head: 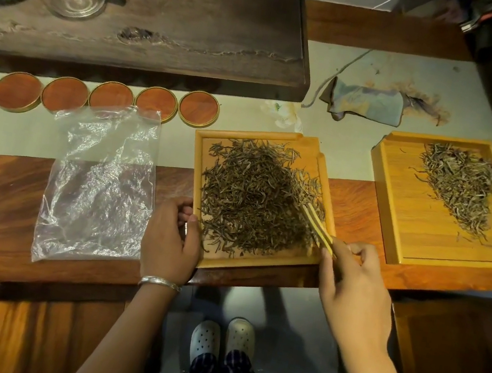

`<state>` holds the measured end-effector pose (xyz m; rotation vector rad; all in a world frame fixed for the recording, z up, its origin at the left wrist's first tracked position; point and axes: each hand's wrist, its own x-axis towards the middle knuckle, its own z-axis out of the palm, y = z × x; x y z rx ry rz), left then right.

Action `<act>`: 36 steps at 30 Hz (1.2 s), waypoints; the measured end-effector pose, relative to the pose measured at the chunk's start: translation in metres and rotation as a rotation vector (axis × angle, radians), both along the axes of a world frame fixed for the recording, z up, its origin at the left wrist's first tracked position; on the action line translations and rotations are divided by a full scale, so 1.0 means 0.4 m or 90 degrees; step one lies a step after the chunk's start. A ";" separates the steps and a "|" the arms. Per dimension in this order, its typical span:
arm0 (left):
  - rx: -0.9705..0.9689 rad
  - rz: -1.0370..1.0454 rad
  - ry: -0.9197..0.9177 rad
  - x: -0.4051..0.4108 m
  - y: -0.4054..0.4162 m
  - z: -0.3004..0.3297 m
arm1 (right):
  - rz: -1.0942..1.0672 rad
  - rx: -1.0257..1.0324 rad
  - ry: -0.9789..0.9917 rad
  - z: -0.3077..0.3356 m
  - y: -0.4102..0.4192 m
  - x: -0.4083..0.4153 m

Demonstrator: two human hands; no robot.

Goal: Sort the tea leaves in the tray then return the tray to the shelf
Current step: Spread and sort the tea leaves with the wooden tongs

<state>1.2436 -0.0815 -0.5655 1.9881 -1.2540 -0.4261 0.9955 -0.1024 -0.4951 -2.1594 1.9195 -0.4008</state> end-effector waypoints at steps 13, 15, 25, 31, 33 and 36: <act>0.000 0.003 -0.011 0.002 0.001 -0.001 | -0.022 -0.029 -0.060 -0.034 -0.007 -0.045; -0.001 0.003 -0.015 0.000 0.000 0.001 | -0.015 -0.022 -0.070 -0.038 0.009 -0.051; 0.002 0.007 -0.016 -0.004 0.001 0.006 | -0.020 -0.050 -0.123 -0.019 0.016 -0.062; 0.003 0.010 -0.008 -0.003 0.001 0.005 | 0.012 0.005 -0.116 -0.029 0.022 -0.024; 0.006 0.007 -0.008 -0.003 0.000 0.004 | 0.003 -0.012 -0.115 -0.022 0.021 -0.029; 0.005 0.009 -0.005 -0.003 -0.001 0.005 | 0.035 -0.020 -0.117 -0.010 0.028 -0.006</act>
